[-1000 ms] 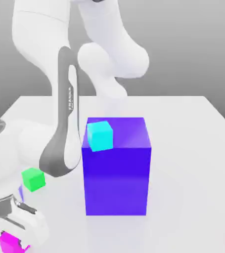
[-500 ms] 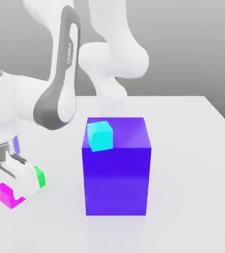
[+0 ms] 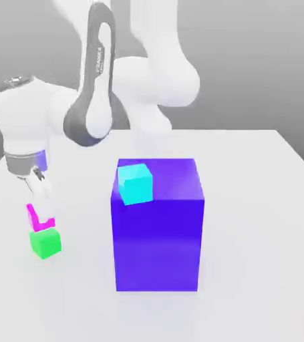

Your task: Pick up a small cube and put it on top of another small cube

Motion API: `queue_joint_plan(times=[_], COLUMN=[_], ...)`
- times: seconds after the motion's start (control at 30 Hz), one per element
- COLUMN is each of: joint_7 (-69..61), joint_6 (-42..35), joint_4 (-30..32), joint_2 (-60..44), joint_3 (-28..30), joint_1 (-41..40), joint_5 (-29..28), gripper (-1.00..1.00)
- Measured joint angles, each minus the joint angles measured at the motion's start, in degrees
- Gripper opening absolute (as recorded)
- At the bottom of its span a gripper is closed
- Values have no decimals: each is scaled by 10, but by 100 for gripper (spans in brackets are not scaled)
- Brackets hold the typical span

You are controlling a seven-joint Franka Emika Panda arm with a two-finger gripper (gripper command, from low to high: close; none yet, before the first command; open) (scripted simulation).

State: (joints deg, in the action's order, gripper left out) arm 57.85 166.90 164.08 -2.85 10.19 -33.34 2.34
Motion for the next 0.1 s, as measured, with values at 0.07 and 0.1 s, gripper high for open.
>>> queue_joint_plan(times=[0.07,0.1], joint_7=[0,0], joint_6=[0,0], joint_4=[0,0], joint_2=[0,0], joint_3=[0,0], joint_1=[0,0], joint_5=[0,0], gripper=[100,100])
